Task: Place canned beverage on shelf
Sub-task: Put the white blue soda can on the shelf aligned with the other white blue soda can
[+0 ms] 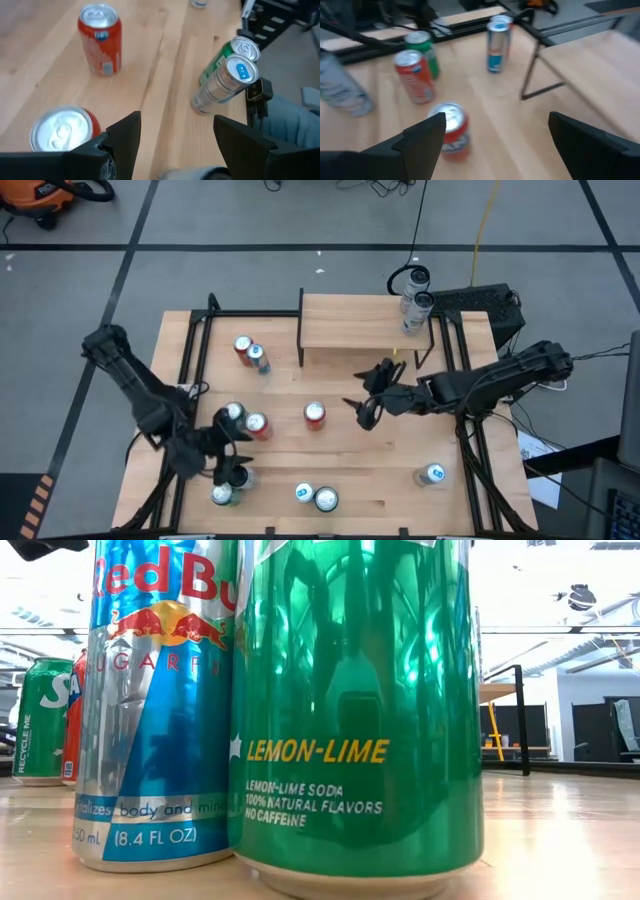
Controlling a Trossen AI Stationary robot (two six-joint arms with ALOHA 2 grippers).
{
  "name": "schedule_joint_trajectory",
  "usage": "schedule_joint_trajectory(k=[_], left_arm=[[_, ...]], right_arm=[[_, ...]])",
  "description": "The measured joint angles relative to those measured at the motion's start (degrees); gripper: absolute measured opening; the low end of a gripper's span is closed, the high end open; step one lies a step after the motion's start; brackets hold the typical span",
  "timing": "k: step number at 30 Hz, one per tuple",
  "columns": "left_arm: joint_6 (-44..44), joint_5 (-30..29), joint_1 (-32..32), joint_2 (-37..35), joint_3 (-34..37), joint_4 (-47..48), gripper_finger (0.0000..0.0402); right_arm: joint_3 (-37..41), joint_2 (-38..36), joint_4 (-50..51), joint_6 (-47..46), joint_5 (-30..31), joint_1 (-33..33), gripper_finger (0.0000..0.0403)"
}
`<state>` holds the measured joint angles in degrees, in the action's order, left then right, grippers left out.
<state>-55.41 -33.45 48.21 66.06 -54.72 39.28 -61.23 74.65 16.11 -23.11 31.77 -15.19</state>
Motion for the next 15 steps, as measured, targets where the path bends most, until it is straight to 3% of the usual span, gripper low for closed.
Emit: schedule_joint_trajectory(k=[5,9,15], left_arm=[[-11.33,-0.66,2.67,7.12,-9.03,11.42,0.0250],[-15.93,3.74,3.61,11.62,-14.22,15.18,0.0250],[-18.45,11.20,3.62,15.56,-16.24,15.78,0.0250]], right_arm=[[3.87,0.18,-7.83,0.20,-1.86,-1.66,0.0340],[5.99,0.24,-12.24,0.74,-1.83,-3.50,0.0340],[7.77,0.24,-15.65,1.19,-1.76,-5.53,0.0341]])
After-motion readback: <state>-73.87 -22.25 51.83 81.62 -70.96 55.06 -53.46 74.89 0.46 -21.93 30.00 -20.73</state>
